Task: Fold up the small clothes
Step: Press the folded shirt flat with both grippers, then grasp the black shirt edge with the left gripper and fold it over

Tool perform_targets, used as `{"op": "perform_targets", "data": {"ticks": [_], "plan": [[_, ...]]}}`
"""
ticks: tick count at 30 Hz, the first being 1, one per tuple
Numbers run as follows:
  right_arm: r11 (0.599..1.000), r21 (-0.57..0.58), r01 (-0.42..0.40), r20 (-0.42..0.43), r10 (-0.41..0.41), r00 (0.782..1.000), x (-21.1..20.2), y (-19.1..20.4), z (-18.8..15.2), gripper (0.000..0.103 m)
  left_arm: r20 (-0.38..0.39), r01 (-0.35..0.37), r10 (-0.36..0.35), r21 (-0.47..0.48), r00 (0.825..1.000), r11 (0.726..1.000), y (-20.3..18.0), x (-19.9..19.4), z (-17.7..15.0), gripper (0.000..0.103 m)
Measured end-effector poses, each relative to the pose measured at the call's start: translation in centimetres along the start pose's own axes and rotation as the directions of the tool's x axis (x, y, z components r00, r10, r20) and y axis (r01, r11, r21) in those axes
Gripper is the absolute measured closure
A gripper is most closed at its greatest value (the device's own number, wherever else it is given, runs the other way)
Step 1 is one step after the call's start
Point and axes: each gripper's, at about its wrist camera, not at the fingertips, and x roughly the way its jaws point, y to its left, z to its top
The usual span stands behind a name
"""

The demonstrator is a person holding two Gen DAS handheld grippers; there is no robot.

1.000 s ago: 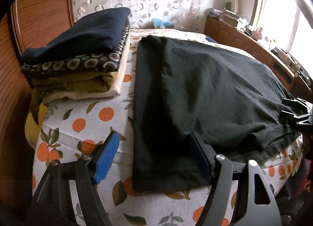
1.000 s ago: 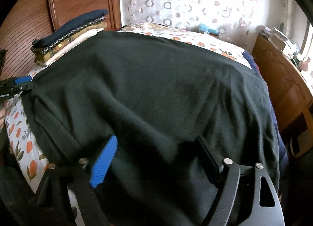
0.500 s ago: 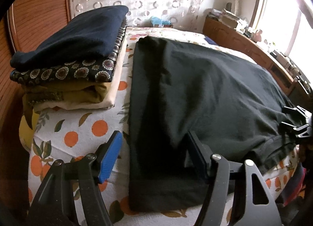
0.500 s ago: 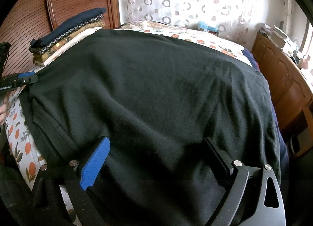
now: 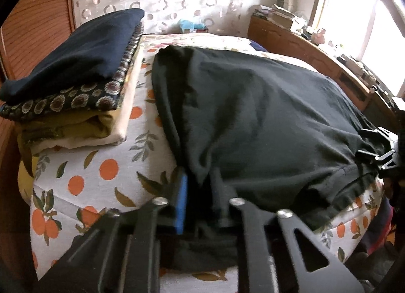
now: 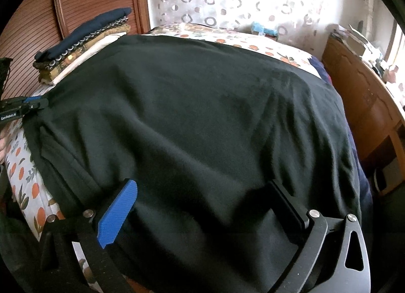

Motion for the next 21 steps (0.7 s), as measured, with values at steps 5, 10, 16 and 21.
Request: {"op": "perform_targets", "data": {"ticks": [5, 10, 16, 21], "plan": [[1.0, 0.002, 0.002, 0.026, -0.002, 1.0, -0.7, -0.2, -1.2, 0.001, 0.094, 0.042, -0.043, 0.006, 0.995, 0.999, -1.4, -2.3, 1.1, 0.093], [1.0, 0.012, 0.013, 0.033, -0.014, 0.999, -1.2, -0.6, -1.9, 0.001, 0.188, 0.106, -0.112, 0.038, 0.976, 0.994, -3.7, -5.3, 2.8, 0.093], [0.999, 0.037, 0.033, 0.063, -0.035, 0.997, -2.6, -1.1, -3.1, 0.003, 0.246, 0.168, -0.187, 0.097, 0.951, 0.981, -6.8, -6.7, 5.2, 0.093], [0.995, 0.075, 0.07, 0.108, -0.078, 0.991, -4.9, -2.1, -4.4, 0.003, 0.265, 0.202, -0.237, 0.153, 0.934, 0.967, -9.8, -7.2, 6.8, 0.093]]}}
